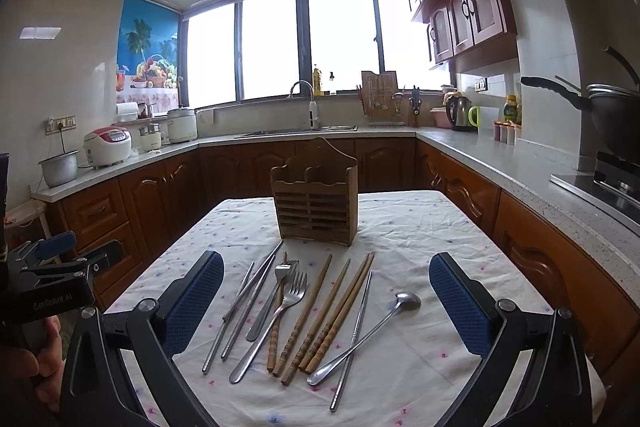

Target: Organize utensils

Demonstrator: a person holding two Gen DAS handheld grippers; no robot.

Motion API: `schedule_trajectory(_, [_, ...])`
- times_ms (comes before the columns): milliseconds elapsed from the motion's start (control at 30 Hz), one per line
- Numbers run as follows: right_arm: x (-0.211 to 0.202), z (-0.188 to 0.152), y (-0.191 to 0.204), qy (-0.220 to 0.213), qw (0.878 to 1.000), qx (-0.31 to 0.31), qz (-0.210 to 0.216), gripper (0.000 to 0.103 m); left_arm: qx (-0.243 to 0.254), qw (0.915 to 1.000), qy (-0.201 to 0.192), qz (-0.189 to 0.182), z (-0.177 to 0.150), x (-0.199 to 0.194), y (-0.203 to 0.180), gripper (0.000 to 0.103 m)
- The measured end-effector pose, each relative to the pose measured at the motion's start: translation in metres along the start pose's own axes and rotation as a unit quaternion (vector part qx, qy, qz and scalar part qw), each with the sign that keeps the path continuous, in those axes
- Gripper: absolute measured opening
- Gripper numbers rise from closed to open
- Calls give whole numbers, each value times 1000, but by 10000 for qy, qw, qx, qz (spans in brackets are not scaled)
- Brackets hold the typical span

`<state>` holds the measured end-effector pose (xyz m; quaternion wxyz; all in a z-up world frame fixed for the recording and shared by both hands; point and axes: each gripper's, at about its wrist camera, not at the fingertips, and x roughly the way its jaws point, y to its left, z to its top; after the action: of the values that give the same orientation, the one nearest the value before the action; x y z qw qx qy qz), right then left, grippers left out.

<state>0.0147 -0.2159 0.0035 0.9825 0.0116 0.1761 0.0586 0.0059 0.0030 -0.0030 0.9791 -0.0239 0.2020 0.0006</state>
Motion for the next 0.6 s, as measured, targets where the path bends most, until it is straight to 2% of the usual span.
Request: schedule_trajectory(600, [3, -2, 2, 34, 10000, 6, 36, 103, 4, 10000, 3, -20, 2, 1, 0, 102])
